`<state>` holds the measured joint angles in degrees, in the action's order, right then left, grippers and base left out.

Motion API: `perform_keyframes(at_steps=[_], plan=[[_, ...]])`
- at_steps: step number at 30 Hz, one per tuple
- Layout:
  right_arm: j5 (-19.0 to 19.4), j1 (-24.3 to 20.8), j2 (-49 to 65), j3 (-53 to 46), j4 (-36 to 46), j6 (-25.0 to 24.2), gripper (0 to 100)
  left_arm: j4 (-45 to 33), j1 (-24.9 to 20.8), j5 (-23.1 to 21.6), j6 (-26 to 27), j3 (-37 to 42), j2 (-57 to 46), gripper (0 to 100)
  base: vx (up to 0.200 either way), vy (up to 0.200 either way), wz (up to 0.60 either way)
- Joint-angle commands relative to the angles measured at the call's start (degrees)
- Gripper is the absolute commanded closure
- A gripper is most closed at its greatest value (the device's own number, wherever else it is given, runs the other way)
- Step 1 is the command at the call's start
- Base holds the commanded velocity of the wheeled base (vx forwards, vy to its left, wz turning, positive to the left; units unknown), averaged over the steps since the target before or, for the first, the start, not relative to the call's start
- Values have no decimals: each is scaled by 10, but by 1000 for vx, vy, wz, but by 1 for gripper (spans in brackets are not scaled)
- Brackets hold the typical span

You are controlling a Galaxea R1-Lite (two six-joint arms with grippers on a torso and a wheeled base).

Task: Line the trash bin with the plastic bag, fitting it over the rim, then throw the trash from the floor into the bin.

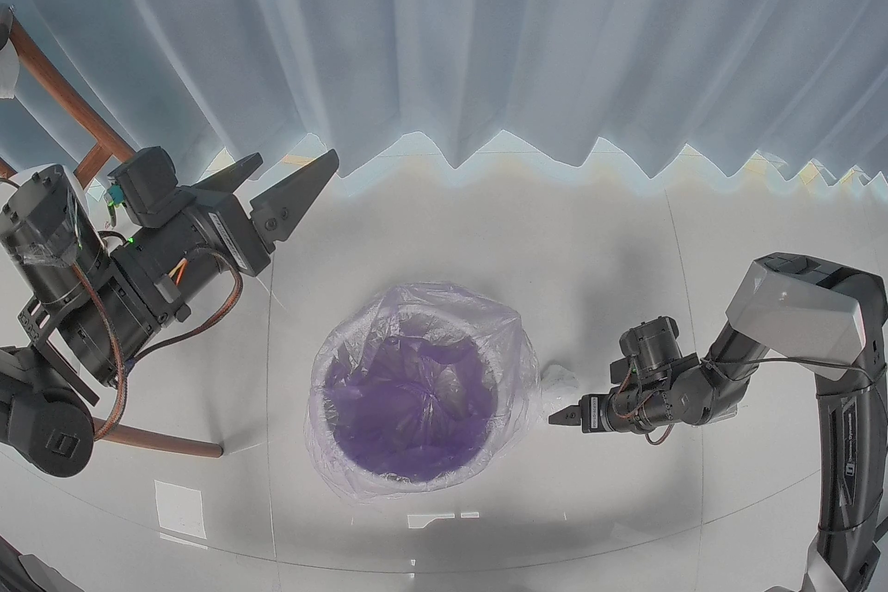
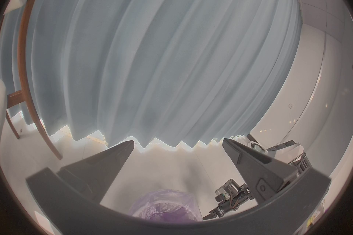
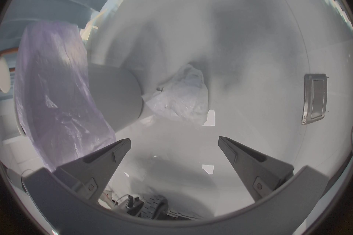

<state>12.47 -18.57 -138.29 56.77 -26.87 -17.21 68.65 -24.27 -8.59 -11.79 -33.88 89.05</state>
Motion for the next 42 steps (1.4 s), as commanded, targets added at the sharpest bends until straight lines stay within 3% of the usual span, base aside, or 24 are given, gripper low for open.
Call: perform_keyframes(at_steps=[1, 6, 12, 24, 30, 35, 42], plan=[[9, 14, -14, 53, 59, 42, 0, 1, 1, 0, -1, -7, 0, 0, 0, 0, 0], [8, 31, -39, 59, 60, 91, 0, 1, 2, -1, -2, -14, 0, 0, 0, 0, 0], [7, 30, -40, 59, 58, 91, 0, 6, 8, -1, -12, -50, 5, 0, -100, -100, 0], [6, 28, -47, 63, 3, 91, 0, 8, 12, -1, -19, -50, 5, 0, -200, -200, 0], [-40, 29, -53, 89, -9, 95, 0, 8, 12, 2, -19, -47, 3, 0, -33, -133, 0], [-41, 29, -51, 108, -4, 89, 0, 8, 13, 3, -19, -50, 3, 0, 0, 0, 0], [-41, 10, -47, 140, -5, 31, 0, 8, 7, 31, -18, -53, 4, 0, 0, 0, 0]])
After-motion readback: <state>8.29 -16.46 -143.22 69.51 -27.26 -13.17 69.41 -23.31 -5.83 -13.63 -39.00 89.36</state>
